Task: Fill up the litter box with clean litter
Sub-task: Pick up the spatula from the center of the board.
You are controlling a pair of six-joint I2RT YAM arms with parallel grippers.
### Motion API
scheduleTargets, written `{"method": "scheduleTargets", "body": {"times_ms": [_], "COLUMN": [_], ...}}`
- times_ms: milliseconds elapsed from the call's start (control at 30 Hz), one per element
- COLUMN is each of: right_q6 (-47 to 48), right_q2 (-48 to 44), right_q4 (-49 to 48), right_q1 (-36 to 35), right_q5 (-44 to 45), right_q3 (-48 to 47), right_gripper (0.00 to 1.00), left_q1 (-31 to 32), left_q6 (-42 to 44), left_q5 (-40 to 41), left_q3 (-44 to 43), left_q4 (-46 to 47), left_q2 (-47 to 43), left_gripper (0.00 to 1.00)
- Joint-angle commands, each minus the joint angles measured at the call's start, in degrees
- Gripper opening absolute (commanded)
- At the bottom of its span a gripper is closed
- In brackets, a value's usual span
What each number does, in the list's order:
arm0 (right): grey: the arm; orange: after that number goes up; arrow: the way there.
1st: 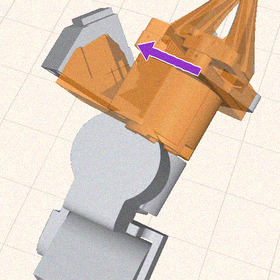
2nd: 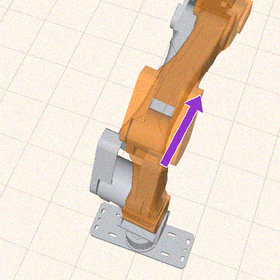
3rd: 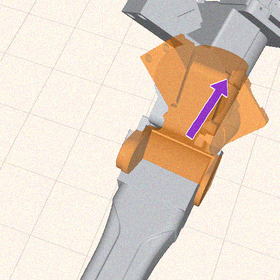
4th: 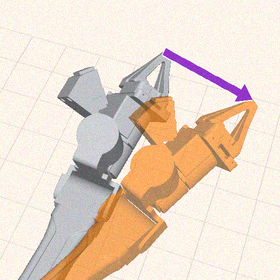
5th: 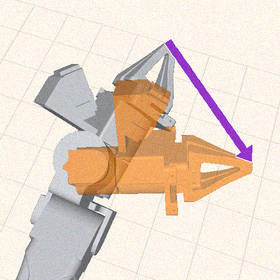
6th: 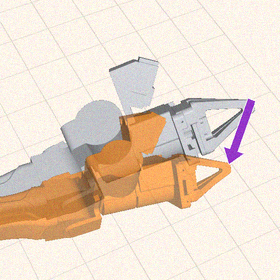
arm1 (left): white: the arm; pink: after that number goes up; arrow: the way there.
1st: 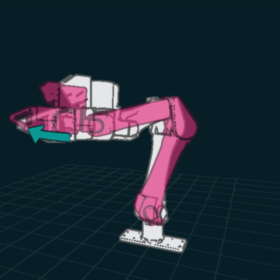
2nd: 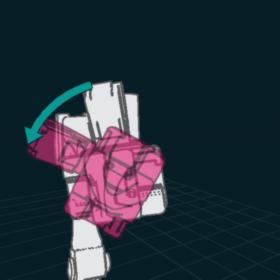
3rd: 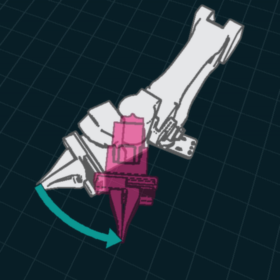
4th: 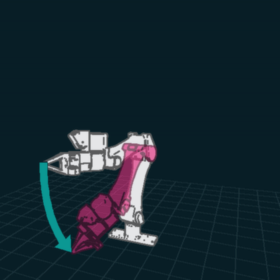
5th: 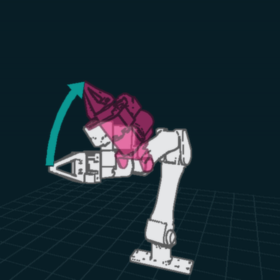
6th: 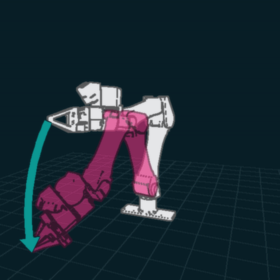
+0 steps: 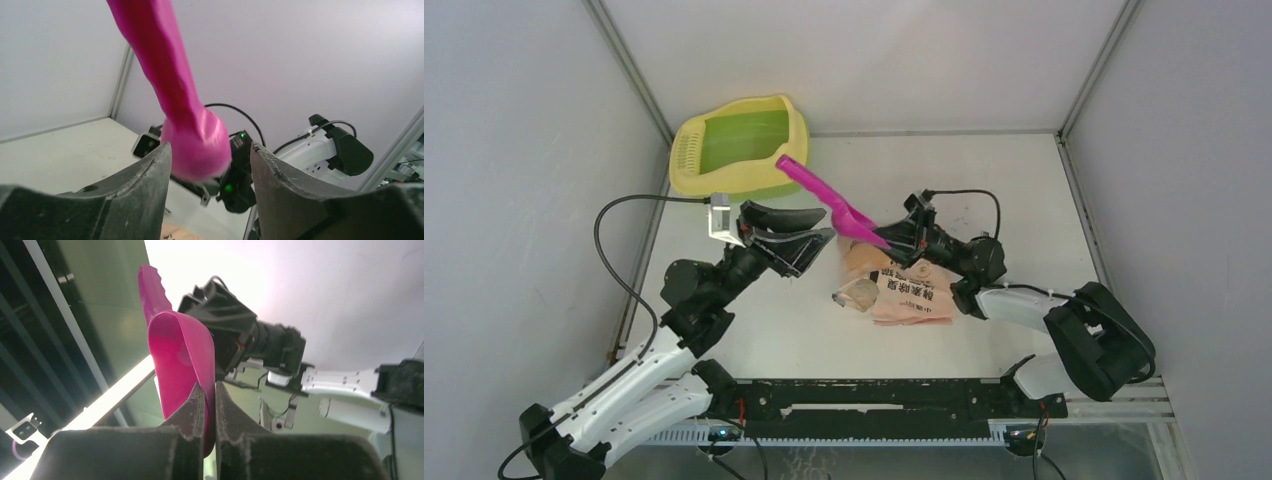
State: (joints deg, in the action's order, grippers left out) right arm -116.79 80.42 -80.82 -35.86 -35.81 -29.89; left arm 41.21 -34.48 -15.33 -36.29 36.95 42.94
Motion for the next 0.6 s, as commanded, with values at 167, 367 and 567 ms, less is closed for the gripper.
{"method": "scheduleTargets", "body": {"times_ms": [167,367,567], "right_q6": [-4.34,31.61,83.99], "right_q2": [-6.93,-17.64,-27.70], "right_q4": [8.91,49.68,110.32], "right_q1": [21.23,34.89,38.96], "right_q5": [-17.28,-29.84,-13.08], "right_q3": [-2.04,-7.57,-24.90], "right_gripper": [0.00,0.00,0.00], "left_q1": [-1.27,-6.43,-16.38], "left_q6": [0.73,-3.66,-19.89], "left_q5": [2.65,-3.82,-26.14], "left_q3": [-9.10,-22.34,-20.34], "left_q4": [-25.95,-48.23,-41.63], "left_q2": [-5.22,2.71,16.10], "left_gripper": [0.74,1.00,1.00]}}
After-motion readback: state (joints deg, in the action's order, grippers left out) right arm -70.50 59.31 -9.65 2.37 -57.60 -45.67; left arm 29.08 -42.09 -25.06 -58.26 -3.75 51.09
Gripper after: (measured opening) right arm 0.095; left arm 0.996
